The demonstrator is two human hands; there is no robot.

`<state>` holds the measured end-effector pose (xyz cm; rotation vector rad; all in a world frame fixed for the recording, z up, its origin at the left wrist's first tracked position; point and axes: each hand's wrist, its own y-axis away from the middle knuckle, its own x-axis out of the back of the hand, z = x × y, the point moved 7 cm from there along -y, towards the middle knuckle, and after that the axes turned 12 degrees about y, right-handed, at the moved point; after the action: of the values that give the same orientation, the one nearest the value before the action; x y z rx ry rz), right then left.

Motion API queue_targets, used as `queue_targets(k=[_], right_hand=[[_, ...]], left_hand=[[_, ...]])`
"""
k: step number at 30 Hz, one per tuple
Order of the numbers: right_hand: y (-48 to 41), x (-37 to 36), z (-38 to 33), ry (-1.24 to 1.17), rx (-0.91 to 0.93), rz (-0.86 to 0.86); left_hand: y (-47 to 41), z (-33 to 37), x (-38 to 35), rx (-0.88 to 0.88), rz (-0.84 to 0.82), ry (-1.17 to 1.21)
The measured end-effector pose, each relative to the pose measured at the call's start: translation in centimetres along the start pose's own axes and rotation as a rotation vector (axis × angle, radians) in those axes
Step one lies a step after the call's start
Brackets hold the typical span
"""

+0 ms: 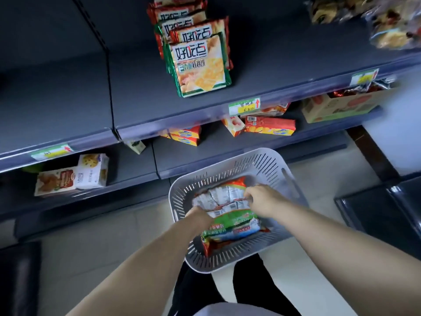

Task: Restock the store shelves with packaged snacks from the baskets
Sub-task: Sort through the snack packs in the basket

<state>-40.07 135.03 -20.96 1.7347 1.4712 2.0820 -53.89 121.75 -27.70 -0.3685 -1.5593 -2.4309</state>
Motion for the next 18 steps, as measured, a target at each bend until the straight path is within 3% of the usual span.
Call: queue_targets(k=[11, 18], right_hand=[[-3.3, -4.8, 3.3, 0.122, 0.192, -0.146], [-4.1, -5.5, 4.3, 0.107, 0.212, -0.141]], left_hand=[[-4.4, -4.0, -4.4, 0.313, 0.239, 0.196], [-5.8, -6.1, -5.9, 0.383, 0.233, 0.236]])
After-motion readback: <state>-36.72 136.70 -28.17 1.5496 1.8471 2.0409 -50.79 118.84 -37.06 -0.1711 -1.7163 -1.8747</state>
